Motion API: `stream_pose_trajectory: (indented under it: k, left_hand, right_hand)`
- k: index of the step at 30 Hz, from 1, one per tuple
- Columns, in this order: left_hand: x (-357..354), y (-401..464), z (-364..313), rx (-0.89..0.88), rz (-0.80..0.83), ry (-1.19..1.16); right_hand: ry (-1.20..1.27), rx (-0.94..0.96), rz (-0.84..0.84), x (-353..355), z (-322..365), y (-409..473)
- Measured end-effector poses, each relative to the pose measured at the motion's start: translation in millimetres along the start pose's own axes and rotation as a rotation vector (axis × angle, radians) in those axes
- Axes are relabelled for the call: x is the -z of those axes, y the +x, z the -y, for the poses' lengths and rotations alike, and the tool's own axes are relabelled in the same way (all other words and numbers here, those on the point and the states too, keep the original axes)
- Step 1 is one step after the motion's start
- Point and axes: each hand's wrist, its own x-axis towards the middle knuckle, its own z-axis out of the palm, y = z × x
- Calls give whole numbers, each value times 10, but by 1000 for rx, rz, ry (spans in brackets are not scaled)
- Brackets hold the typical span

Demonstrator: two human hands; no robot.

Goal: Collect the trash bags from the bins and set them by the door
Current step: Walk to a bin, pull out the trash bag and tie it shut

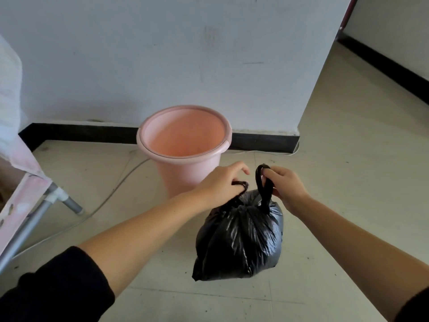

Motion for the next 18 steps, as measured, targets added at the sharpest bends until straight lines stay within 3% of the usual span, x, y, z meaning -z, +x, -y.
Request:
stream_pose_trajectory:
  k: [4, 7, 10, 13, 18]
  left_hand:
    - [-124, 37, -13, 61, 105, 101]
    - [-132, 61, 25, 140, 53, 168]
    - [-61, 105, 92, 186, 83, 126]
    - [-88, 106, 70, -3, 191, -45]
    - [-137, 53, 75, 167, 323, -540]
  right_hand:
    - [-37, -29, 193, -40, 130, -97]
    - [-41, -88, 478, -74, 238, -187]
    - [-165, -48, 634, -58, 287, -259]
    - [-357, 64, 748, -26, 306, -290]
    - [-227, -8, 776, 12, 285, -258]
